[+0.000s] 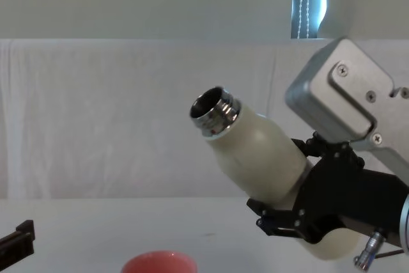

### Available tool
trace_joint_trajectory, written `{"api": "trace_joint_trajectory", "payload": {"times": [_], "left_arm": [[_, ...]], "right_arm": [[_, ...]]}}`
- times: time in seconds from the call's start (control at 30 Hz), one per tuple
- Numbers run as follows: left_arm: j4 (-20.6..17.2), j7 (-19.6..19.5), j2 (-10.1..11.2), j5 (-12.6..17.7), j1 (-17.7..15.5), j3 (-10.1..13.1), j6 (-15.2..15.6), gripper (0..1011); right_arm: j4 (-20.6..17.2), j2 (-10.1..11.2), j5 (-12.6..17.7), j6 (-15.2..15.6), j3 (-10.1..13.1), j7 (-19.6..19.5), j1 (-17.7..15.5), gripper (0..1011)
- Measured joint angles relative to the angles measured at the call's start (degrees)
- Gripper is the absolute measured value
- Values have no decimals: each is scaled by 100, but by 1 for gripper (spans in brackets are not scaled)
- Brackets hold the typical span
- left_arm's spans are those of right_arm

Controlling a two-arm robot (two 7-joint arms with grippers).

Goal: Grasp the thermos with one hand and pour water into the cup lid.

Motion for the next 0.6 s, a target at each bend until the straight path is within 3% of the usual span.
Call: {"api": "trace_joint_trajectory", "payload": {"times": [0.6], "left_arm": [[0,0,0,0,0,0,0,1001]], "right_arm": [[26,135,-792,-61,-288,-10,74,955]]}}
